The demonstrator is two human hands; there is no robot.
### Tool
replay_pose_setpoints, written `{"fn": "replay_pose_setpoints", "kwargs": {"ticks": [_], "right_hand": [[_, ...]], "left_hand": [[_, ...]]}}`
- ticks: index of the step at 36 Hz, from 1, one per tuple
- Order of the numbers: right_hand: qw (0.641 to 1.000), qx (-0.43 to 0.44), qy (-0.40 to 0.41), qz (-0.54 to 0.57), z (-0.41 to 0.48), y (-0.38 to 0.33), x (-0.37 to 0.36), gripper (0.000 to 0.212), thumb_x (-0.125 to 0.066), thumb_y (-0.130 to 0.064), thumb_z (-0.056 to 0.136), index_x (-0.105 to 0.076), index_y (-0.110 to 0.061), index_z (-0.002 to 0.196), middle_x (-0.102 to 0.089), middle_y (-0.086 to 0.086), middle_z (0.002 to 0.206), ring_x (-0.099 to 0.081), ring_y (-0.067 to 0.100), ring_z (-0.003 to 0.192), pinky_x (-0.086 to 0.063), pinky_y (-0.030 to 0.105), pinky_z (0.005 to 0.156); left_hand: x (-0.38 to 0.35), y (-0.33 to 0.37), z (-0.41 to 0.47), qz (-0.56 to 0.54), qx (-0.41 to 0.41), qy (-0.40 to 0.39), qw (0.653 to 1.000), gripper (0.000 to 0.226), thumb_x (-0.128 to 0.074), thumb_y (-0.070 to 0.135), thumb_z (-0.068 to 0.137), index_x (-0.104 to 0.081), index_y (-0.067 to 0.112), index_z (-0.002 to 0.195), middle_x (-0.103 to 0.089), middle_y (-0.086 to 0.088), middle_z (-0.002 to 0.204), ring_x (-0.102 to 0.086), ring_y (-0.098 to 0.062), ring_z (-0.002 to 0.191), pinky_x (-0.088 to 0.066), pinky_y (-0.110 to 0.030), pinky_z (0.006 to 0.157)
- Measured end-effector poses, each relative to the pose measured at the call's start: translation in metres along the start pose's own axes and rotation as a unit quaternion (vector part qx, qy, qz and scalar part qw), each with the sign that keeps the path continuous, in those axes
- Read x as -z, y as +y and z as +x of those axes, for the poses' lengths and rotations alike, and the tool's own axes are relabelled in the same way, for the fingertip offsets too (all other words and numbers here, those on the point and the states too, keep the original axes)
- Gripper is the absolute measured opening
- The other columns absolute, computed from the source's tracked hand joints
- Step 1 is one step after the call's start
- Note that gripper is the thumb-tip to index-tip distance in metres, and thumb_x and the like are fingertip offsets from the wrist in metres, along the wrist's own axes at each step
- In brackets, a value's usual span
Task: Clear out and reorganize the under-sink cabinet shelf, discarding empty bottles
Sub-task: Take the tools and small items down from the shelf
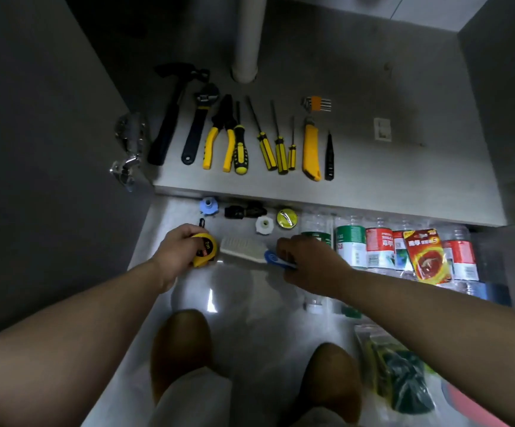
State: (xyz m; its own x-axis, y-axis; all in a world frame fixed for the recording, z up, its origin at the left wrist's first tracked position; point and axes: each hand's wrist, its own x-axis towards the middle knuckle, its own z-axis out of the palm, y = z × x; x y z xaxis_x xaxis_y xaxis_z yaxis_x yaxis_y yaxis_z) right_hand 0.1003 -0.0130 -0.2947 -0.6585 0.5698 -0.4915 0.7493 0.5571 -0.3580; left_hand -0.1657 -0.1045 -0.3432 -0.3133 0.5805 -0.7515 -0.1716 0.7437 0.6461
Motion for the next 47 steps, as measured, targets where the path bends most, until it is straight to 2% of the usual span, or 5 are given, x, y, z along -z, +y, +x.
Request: {"fn": "replay_pose_setpoints", "kwargs": {"ticks": [5,14,22,35,47], "right_hand": [[0.998,-0.065,0.014,-0.003,0.029,-0.02,-0.023,0.029,-0.064,-0.023,0.087,-0.056,-0.02,0.115,-0.058,0.009,0.109,-0.063,0.029,0.094,-0.052,0.035,0.073],[0.987,-0.141,0.066,-0.045,0.041,-0.034,-0.039,0.052,-0.055,-0.012,0.095,-0.041,-0.015,0.145,-0.053,0.014,0.13,-0.066,0.031,0.103,-0.059,0.04,0.08],[0.986,-0.084,0.097,-0.107,0.025,-0.042,-0.053,0.054,-0.062,-0.016,0.088,-0.046,-0.011,0.139,-0.044,0.012,0.135,-0.055,0.026,0.106,-0.057,0.037,0.078],[0.988,-0.075,0.015,-0.136,0.009,-0.042,-0.064,0.085,-0.07,-0.023,0.086,-0.023,-0.003,0.154,-0.024,0.017,0.156,-0.035,0.034,0.139,-0.035,0.047,0.117],[0.992,-0.117,0.003,-0.056,0.015,-0.037,-0.065,0.089,-0.074,-0.027,0.082,-0.024,-0.009,0.153,-0.029,0.012,0.154,-0.041,0.032,0.135,-0.042,0.045,0.112]], "left_hand": [[0.007,-0.007,0.007,0.025,-0.027,0.067,0.997,0.031,-0.057,-0.004,0.093,-0.066,0.022,0.106,-0.067,-0.015,0.116,-0.066,-0.03,0.101,-0.057,-0.039,0.079],[0.008,-0.015,0.015,0.015,-0.036,0.112,0.993,0.052,-0.068,-0.006,0.091,-0.047,0.017,0.132,-0.061,-0.009,0.109,-0.065,-0.026,0.105,-0.057,-0.028,0.075],[0.004,-0.008,0.019,0.037,-0.069,0.138,0.987,0.037,-0.065,-0.009,0.091,-0.059,0.008,0.124,-0.067,-0.016,0.115,-0.065,-0.03,0.112,-0.053,-0.046,0.103],[0.004,-0.013,0.01,0.265,-0.185,0.13,0.937,0.047,-0.079,-0.007,0.074,-0.067,0.016,0.114,-0.052,-0.01,0.124,-0.054,-0.026,0.113,-0.042,-0.021,0.097],[0.003,-0.009,0.006,0.298,-0.219,0.134,0.92,0.043,-0.069,-0.019,0.073,-0.066,-0.006,0.114,-0.054,-0.023,0.125,-0.059,-0.035,0.112,-0.046,-0.03,0.103]]}}
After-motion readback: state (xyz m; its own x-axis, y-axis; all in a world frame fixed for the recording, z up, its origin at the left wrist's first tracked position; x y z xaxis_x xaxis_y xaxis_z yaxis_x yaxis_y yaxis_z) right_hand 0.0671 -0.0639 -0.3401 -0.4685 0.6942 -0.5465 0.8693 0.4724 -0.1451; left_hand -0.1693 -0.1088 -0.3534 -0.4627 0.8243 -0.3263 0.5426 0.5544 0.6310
